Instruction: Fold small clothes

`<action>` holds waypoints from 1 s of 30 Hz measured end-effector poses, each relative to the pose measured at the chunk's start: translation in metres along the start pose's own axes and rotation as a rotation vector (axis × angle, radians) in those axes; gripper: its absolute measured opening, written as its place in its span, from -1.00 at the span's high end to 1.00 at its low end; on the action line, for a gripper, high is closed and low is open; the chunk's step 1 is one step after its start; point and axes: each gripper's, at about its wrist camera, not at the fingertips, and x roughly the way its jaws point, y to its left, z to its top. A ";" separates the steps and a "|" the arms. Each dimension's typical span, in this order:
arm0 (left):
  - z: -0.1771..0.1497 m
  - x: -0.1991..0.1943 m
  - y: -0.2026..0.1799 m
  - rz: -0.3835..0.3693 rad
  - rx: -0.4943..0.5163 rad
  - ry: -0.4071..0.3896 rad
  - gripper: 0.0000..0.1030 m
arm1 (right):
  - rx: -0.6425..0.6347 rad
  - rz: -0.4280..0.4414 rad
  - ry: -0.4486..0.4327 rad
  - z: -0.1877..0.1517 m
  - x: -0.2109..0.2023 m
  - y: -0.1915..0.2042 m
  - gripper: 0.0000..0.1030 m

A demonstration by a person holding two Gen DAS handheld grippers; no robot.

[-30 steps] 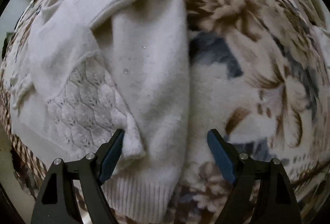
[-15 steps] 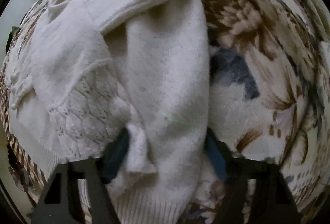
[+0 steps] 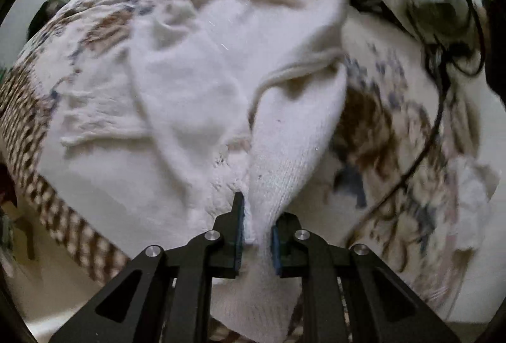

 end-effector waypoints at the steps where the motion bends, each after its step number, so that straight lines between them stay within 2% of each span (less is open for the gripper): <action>1: 0.005 -0.008 0.005 -0.005 -0.023 -0.008 0.78 | 0.000 0.000 0.000 0.000 0.000 0.000 0.85; 3: 0.018 -0.024 0.033 -0.025 -0.089 -0.022 0.78 | -0.022 -0.045 0.017 0.001 -0.005 0.050 0.86; 6: 0.033 -0.033 0.075 -0.060 -0.189 -0.027 0.78 | -0.058 -0.106 0.018 0.007 0.010 0.108 0.86; 8: 0.038 -0.032 0.105 -0.080 -0.252 -0.019 0.78 | -0.069 -0.144 0.026 0.015 0.036 0.149 0.86; 12: 0.050 -0.005 0.186 -0.152 -0.385 0.042 0.78 | -0.091 -0.229 0.058 0.029 0.109 0.220 0.86; 15: 0.055 0.026 0.242 -0.183 -0.446 0.100 0.78 | -0.098 -0.294 0.078 0.039 0.169 0.255 0.86; 17: 0.057 0.047 0.271 -0.180 -0.452 0.139 0.77 | -0.076 -0.348 0.102 0.045 0.215 0.274 0.86; 18: 0.057 0.056 0.280 -0.192 -0.449 0.163 0.75 | -0.076 -0.348 0.102 0.045 0.215 0.274 0.85; 19: 0.057 0.067 0.289 -0.210 -0.448 0.195 0.72 | -0.040 -0.377 0.111 0.051 0.244 0.281 0.84; 20: 0.056 0.078 0.298 -0.232 -0.457 0.236 0.65 | -0.015 -0.387 0.126 0.053 0.256 0.282 0.79; 21: 0.055 0.089 0.310 -0.285 -0.485 0.277 0.58 | 0.031 -0.371 0.149 0.055 0.265 0.282 0.74; 22: 0.053 0.091 0.317 -0.303 -0.494 0.301 0.39 | 0.064 -0.327 0.157 0.055 0.267 0.282 0.57; 23: 0.052 0.090 0.321 -0.297 -0.493 0.311 0.31 | 0.090 -0.272 0.160 0.055 0.266 0.280 0.41; 25: 0.049 0.084 0.335 -0.312 -0.480 0.331 0.27 | 0.102 -0.144 0.160 0.051 0.246 0.279 0.20; 26: 0.049 0.082 0.338 -0.304 -0.473 0.341 0.15 | 0.095 -0.113 0.152 0.048 0.236 0.277 0.10; 27: 0.049 0.078 0.344 -0.290 -0.469 0.350 0.12 | 0.077 -0.089 0.128 0.042 0.219 0.274 0.04; 28: 0.051 0.075 0.349 -0.306 -0.473 0.344 0.12 | 0.077 -0.089 0.128 0.042 0.219 0.274 -0.08; 29: 0.057 0.071 0.351 -0.337 -0.470 0.335 0.11 | 0.043 -0.096 0.092 0.029 0.195 0.267 -0.11; 30: 0.065 0.070 0.349 -0.349 -0.451 0.330 0.07 | 0.011 -0.138 0.057 0.007 0.167 0.255 -0.11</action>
